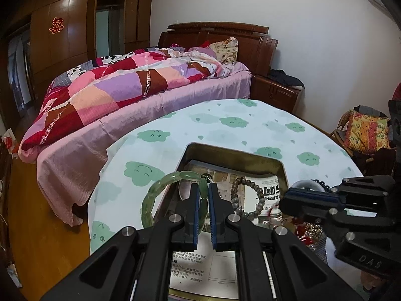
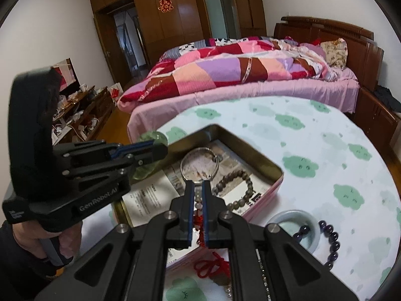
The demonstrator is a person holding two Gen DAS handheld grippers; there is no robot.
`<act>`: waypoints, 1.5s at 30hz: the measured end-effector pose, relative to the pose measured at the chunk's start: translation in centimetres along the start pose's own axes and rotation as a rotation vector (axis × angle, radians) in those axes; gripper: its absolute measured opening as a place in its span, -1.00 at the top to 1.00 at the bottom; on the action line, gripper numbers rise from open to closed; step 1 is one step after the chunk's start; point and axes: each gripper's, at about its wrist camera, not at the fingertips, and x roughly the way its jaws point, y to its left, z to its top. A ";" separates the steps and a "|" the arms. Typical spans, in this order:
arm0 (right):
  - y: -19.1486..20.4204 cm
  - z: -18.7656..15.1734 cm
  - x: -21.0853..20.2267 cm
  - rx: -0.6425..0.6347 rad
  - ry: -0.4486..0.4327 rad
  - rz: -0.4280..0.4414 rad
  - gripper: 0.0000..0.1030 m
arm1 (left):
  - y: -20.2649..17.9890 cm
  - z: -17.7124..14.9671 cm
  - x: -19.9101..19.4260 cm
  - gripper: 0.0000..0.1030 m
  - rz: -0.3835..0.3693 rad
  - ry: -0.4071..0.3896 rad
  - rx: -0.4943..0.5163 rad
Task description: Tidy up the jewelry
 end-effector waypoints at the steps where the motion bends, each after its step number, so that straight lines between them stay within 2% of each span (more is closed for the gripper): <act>1: 0.0 -0.1 0.2 0.002 0.007 -0.001 0.85 | -0.1 -0.1 0.2 0.88 0.000 0.005 0.004; 9: -0.4 -1.2 1.4 0.016 0.048 -0.016 0.84 | -0.2 -0.7 0.8 0.86 -0.008 0.018 0.007; 12: -0.6 -1.6 1.6 0.023 0.048 -0.018 0.83 | -0.2 -0.9 1.0 0.75 -0.011 0.027 0.005; 14: -0.5 -1.7 1.5 0.024 0.044 -0.016 0.83 | -0.3 -0.9 0.9 0.49 -0.004 0.023 0.004; 16: -0.4 -1.7 1.3 0.025 0.037 -0.019 0.76 | -0.3 -0.9 0.5 -0.18 0.008 0.004 -0.005; 18: -0.6 -1.8 1.1 0.034 0.032 -0.017 0.70 | -0.3 -1.0 -0.3 -0.37 0.020 -0.032 -0.010; 20: -0.9 -1.9 0.9 0.048 0.025 -0.027 0.43 | -0.2 -1.0 -0.6 -0.37 0.017 -0.039 -0.013; 21: -1.2 -2.0 0.6 0.060 0.010 -0.017 0.23 | -0.1 -1.0 -0.7 -0.38 0.021 -0.039 -0.018; 22: -1.3 -2.0 0.3 0.068 -0.002 -0.009 0.11 | 0.1 -1.1 -0.7 -0.38 0.026 -0.037 -0.027; 23: -1.4 -2.1 0.1 0.073 -0.005 -0.020 0.08 | 0.2 -1.2 -0.7 -0.38 0.030 -0.035 -0.032; 31: -3.4 -3.7 -2.7 0.129 -0.013 -0.068 0.08 | -0.2 -2.6 -1.7 -0.38 0.075 -0.034 -0.060; 34: -4.2 -4.9 -4.1 0.144 -0.008 -0.104 0.08 | -0.8 -2.9 -2.4 -0.38 0.068 -0.040 -0.060; 39: -5.3 -7.1 -5.9 0.194 0.009 -0.141 0.08 | -2.4 -3.6 -3.3 -0.38 0.077 -0.046 -0.028; 41: -5.2 -7.9 -6.6 0.209 0.024 -0.141 0.08 | -2.8 -3.8 -3.5 -0.38 0.090 -0.046 -0.021; 45: -3.9 -9.1 -7.2 0.180 0.043 -0.127 0.02 | -3.1 -4.3 -3.6 -0.38 0.072 -0.032 -0.038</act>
